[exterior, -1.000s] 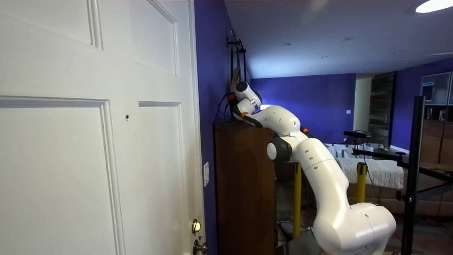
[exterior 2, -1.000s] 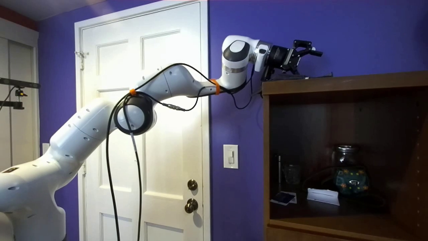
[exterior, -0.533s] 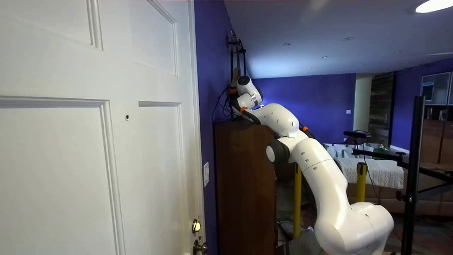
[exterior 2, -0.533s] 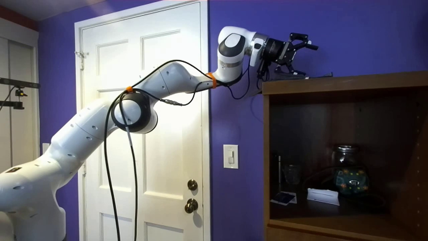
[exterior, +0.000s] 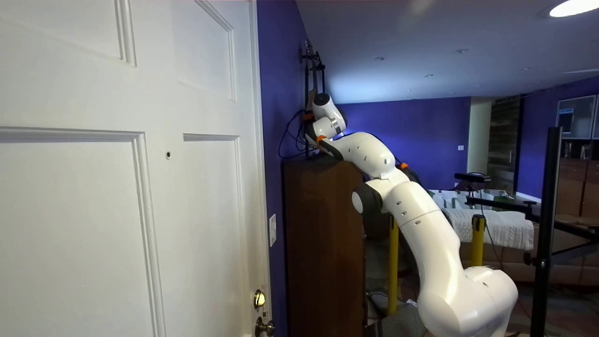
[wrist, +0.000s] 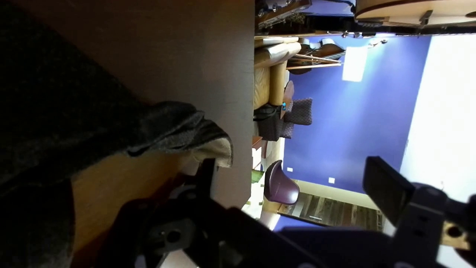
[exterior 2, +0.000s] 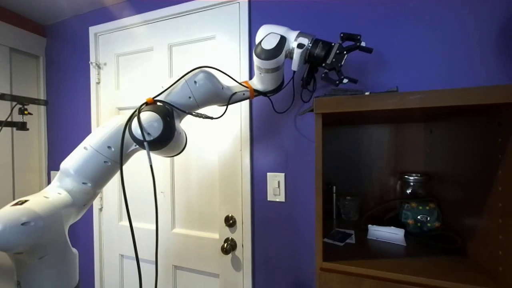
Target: Take the hat off of the door and put it on the cabinet
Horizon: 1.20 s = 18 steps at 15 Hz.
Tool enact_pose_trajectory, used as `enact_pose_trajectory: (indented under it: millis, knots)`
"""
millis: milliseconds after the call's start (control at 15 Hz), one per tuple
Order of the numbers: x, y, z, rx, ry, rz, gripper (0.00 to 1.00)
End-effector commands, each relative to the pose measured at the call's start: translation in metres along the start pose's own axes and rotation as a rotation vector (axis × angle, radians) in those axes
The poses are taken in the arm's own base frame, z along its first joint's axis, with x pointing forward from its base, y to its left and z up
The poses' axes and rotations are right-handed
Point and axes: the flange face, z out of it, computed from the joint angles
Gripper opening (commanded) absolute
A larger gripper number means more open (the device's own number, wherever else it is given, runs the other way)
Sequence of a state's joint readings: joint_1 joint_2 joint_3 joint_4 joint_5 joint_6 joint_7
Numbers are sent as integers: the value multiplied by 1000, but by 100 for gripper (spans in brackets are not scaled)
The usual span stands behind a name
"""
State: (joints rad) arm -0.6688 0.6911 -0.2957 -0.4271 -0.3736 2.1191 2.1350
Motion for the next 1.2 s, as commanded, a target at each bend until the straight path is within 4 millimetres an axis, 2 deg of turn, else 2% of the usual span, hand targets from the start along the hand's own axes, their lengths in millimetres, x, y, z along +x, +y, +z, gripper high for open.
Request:
enact_pose_trajectory:
  millis: [0,200,600,1133]
  knots:
    - [9,-11,-27,-72,-31,-124,100]
    - [17,-14,-43,-145,-25,-276,100]
    - [29,-13,-66,-265,-123,-548,100]
    - [25,-8,-101,-335,-243,-930,100]
